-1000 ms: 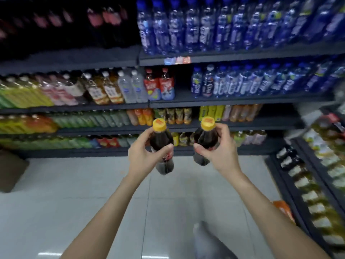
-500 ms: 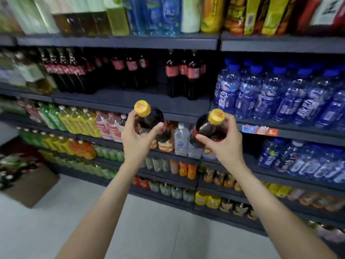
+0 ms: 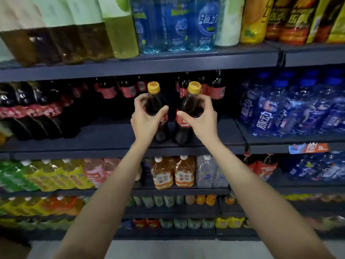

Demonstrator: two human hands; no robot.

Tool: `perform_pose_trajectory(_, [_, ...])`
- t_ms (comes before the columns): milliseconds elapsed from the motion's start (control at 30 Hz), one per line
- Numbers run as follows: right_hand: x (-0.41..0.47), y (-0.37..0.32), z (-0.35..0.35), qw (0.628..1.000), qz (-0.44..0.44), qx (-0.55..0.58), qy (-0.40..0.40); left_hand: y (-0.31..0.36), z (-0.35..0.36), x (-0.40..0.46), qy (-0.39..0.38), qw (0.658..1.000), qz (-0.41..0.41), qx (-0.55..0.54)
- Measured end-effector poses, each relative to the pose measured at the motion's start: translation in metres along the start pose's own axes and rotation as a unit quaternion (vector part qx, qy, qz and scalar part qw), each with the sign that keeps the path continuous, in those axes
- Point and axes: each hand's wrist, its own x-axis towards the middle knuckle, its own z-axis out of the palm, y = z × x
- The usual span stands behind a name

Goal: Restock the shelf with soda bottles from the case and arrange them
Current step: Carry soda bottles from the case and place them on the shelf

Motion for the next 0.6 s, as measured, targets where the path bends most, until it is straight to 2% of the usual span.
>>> perform_pose_trajectory(233, [0.016,0.011,0.044,0.998,0.046,-0.024,0.041,-0.034,0.008,0.044,-0.049,0.999,0.009,0.005])
perform_pose_trajectory(300, [0.008,0.016,0.046,0.997,0.036,-0.064,0.016,-0.045,0.01,0.041,-0.062,0.997,0.04,0.02])
perform_pose_trajectory(433, [-0.013,0.042,0.051,0.992,0.051,-0.111,-0.043,-0.072,0.013,0.024,-0.141,0.984,0.081,0.072])
perform_pose_trajectory(600, [-0.023,0.066,0.059,0.98,0.076,-0.175,-0.057,-0.087,0.02,0.025,-0.152,0.982,0.079,0.075])
